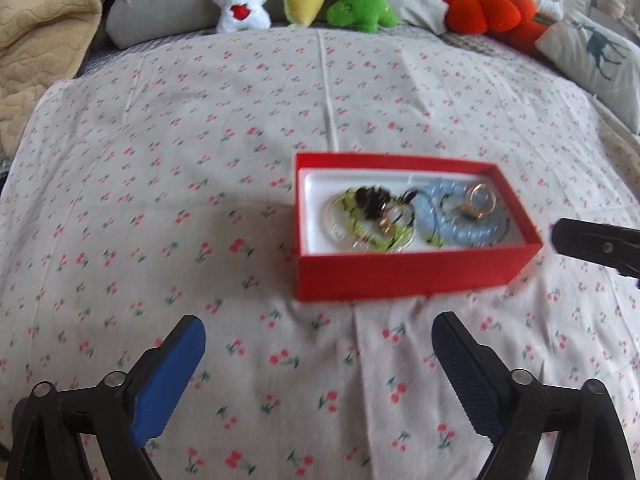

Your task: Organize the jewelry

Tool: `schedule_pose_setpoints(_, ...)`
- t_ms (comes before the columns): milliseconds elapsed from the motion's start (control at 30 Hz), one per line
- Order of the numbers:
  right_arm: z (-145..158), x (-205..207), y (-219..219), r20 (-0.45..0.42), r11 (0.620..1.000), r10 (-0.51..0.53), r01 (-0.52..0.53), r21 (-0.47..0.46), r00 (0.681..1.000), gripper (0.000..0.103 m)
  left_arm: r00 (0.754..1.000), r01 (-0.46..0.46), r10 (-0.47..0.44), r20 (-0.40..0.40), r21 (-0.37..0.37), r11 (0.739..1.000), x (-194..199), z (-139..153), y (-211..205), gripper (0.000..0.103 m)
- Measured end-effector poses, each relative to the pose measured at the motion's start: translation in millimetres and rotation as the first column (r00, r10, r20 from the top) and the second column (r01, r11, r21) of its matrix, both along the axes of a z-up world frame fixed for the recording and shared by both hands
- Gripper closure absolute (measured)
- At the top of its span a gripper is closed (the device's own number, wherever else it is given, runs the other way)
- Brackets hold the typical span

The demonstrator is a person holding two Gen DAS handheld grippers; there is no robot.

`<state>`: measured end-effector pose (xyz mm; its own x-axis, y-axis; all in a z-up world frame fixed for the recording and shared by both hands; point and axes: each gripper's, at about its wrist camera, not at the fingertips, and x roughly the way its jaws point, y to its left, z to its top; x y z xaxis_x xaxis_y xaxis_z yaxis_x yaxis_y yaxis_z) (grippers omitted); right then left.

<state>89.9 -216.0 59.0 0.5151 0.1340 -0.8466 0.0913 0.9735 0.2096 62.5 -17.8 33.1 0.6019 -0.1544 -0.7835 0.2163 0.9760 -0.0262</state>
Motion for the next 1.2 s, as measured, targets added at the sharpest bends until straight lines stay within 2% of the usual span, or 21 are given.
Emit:
schedule_pose_setpoints(67, -2.0, -11.4, -0.7, -0.002, 0.999, -0.015, 0.014, -0.033, 1.0, 0.0, 0.999, -0.024, 0.024, -0.021, 0.028, 0.999, -5.9, -4.6, 3.4, 0.001)
schedule_pose_setpoints(233, -11.6, -35.5, 3.5, -0.069, 0.994, -0.012, 0.005, -0.111, 0.998, 0.0, 0.997, -0.041, 0.045, -0.069, 0.06, 0.997, -20.7, -19.4, 11.6, 0.001)
schedule_pose_setpoints(400, -22.0, -53.1, 11.5, -0.112, 0.986, -0.012, -0.007, -0.165, 0.994, 0.0, 0.987, -0.078, 0.083, -0.135, 0.047, 0.996, -32.0, -33.1, 19.6, 0.001)
schedule_pose_setpoints(600, -34.0, -60.3, 15.1, -0.124, 0.979, -0.082, 0.057, -0.193, 0.989, 0.0, 0.985, -0.12, 0.128, -0.119, 0.079, 0.99, -38.0, -35.2, 24.3, 0.001)
schedule_pose_setpoints(800, -32.0, -60.1, 15.6, -0.094, 0.97, -0.113, 0.089, -0.227, 0.989, 0.0, 0.982, -0.14, 0.15, -0.118, 0.085, 0.986, -37.2, -35.0, 26.9, 0.001)
schedule_pose_setpoints(1200, -44.4, -61.8, 31.0, -0.14, 0.974, -0.063, 0.03, -0.226, 0.988, 0.0, 0.982, -0.13, 0.143, -0.123, 0.103, 0.986, -36.8, -37.7, 21.3, 0.001)
